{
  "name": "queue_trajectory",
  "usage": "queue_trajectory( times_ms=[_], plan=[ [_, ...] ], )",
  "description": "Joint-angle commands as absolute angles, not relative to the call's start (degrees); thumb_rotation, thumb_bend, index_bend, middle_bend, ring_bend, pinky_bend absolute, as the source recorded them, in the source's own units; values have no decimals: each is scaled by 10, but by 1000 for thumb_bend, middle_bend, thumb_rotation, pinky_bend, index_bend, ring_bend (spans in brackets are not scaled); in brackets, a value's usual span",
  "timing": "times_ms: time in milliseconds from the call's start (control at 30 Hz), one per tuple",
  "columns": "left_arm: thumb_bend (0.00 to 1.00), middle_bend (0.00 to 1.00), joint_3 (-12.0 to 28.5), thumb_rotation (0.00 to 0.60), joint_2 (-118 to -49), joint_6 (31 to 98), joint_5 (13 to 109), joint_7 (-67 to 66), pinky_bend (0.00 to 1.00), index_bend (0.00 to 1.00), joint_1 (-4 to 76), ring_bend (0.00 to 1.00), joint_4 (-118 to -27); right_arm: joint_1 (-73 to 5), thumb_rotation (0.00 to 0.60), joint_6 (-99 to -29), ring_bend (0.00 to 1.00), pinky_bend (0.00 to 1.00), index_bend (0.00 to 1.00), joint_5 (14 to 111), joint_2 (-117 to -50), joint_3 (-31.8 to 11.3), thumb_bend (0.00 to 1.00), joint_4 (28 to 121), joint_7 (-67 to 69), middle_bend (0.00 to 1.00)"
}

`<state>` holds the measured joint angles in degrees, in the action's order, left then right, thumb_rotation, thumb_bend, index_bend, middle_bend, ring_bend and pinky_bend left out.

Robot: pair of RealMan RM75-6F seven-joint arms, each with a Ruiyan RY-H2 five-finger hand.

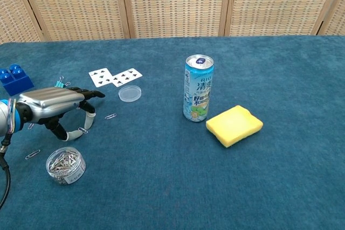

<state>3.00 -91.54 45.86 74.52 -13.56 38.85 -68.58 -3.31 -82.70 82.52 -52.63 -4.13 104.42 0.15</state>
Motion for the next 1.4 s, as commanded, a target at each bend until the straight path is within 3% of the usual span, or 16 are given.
queue_trajectory(
  times_ms=[33,467,733,1400],
  plan=[
    [413,0,27,600,-922,467,752,-130,0,580,386,0,-676,-33,600,-828,0,0,45,827,-526,-41,0,1044,3,0],
    [421,0,26,600,-934,495,769,-107,0,636,380,0,-654,-32,600,-830,0,0,45,832,-524,-39,0,1045,8,0],
    [428,0,28,600,-908,512,779,-103,0,650,378,0,-678,-32,600,-830,0,0,45,832,-523,-39,0,1046,9,0],
    [442,0,-39,600,-765,603,903,-225,0,657,350,0,-875,-28,600,-839,0,0,45,840,-519,-37,0,1052,12,0]
  ],
)
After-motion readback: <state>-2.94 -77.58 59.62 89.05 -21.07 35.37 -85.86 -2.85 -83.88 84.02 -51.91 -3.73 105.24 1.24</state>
